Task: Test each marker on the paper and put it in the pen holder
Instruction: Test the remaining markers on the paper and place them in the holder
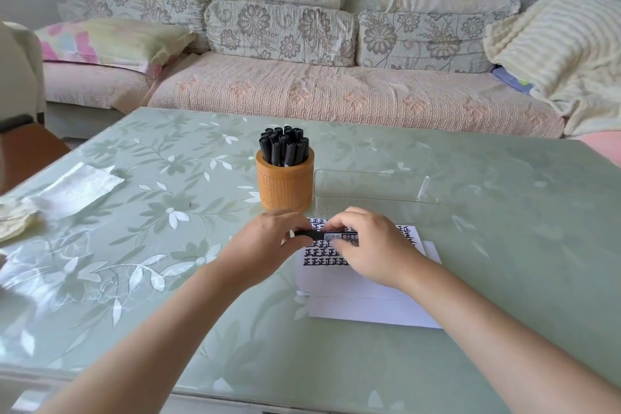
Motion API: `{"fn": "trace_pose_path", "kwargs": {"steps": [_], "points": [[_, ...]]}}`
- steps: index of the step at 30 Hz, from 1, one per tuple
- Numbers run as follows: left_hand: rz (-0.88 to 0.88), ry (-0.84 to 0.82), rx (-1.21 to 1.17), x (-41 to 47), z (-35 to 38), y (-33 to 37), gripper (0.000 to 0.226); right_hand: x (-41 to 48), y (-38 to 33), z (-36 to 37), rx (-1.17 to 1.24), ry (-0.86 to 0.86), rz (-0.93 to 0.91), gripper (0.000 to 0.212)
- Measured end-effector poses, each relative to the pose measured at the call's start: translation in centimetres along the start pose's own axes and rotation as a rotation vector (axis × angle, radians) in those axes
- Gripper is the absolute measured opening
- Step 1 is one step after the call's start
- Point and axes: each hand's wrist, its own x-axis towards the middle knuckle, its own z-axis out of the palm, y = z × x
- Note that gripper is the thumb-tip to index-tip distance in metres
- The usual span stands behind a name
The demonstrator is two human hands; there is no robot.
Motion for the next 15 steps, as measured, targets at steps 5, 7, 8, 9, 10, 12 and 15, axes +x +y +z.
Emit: {"fn": "trace_pose_path", "kwargs": {"steps": [5, 7, 8, 9, 10, 12, 15], "points": [[0.008, 0.05, 0.008, 0.1, -0.2, 0.2, 0.009, 0.2, -0.3, 0.1, 0.008, 0.074, -0.013, 0.02], [0.029, 0.064, 0.008, 0.0, -0.3, 0.2, 0.009, 0.3, -0.6, 0.1, 0.005, 0.1, -0.033, 0.015], [0.041, 0.074, 0.007, 0.0, -0.3, 0.2, 0.01, 0.3, -0.8, 0.0, 0.0, 0.103, -0.032, 0.014], [0.047, 0.083, 0.005, -0.1, -0.4, 0.3, 0.012, 0.4, -1.0, -0.1, -0.011, 0.1, -0.025, 0.013], [0.051, 0.09, 0.002, -0.2, -0.5, 0.4, 0.014, 0.3, -1.2, -0.2, -0.022, 0.09, -0.021, 0.011], [0.065, 0.101, 0.009, -0.4, -0.5, 0.4, 0.017, 0.2, -1.5, -0.5, -0.029, 0.045, -0.027, 0.011], [0.088, 0.111, 0.011, -0.5, -0.8, 0.4, 0.013, 0.1, -1.9, -0.5, -0.054, -0.031, -0.036, 0.016]]}}
